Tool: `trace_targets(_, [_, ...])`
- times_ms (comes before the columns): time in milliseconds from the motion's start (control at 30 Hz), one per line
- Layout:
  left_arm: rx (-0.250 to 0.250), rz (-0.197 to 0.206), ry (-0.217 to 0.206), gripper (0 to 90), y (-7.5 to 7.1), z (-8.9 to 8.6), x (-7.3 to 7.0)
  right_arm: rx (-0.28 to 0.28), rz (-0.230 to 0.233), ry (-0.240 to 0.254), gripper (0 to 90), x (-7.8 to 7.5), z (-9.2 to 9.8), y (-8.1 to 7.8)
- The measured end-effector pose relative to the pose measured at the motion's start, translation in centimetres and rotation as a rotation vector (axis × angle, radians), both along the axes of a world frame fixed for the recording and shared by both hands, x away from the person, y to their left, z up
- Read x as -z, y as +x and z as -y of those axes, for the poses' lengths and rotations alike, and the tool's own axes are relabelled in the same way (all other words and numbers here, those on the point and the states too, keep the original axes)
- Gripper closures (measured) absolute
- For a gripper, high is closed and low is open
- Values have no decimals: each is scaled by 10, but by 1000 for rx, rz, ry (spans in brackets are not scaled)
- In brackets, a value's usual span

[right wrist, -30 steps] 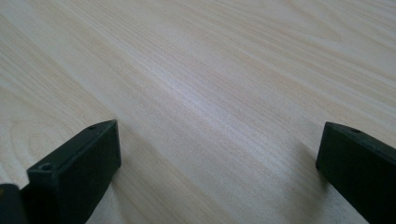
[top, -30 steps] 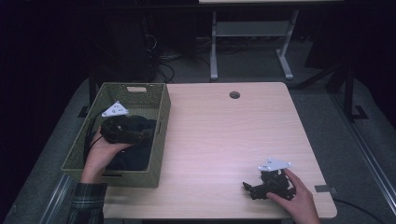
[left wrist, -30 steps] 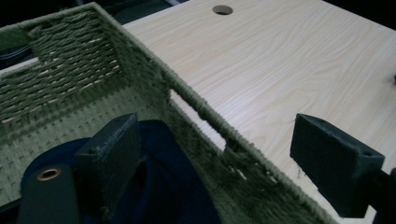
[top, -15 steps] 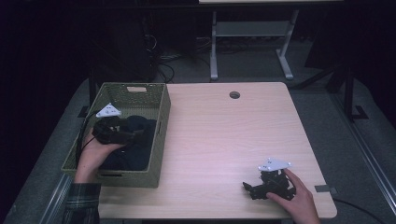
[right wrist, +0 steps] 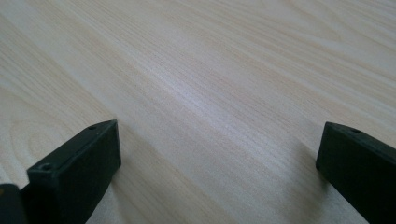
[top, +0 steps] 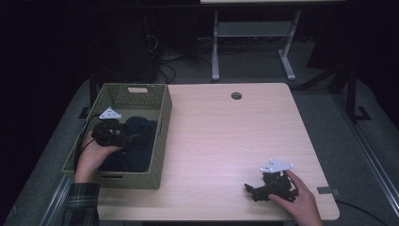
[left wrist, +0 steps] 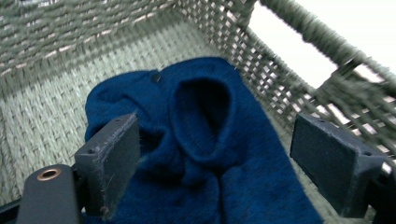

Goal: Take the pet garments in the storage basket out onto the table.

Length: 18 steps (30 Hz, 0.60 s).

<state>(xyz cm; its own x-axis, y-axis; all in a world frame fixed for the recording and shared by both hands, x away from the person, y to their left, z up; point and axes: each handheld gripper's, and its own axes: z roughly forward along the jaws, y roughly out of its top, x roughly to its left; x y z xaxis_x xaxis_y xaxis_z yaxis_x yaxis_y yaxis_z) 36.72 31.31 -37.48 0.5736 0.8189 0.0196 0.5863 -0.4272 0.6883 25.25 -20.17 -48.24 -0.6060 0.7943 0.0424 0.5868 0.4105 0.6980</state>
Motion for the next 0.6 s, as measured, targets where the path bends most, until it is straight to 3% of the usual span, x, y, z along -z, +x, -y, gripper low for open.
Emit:
trace_targets(400, [8, -136, 64, 155, 7, 0, 24, 0, 0, 0, 0, 0, 0, 0])
trace_targets(600, [14, -166, 93, 155, 10, 3, 32, 0, 0, 0, 0, 0, 0, 0])
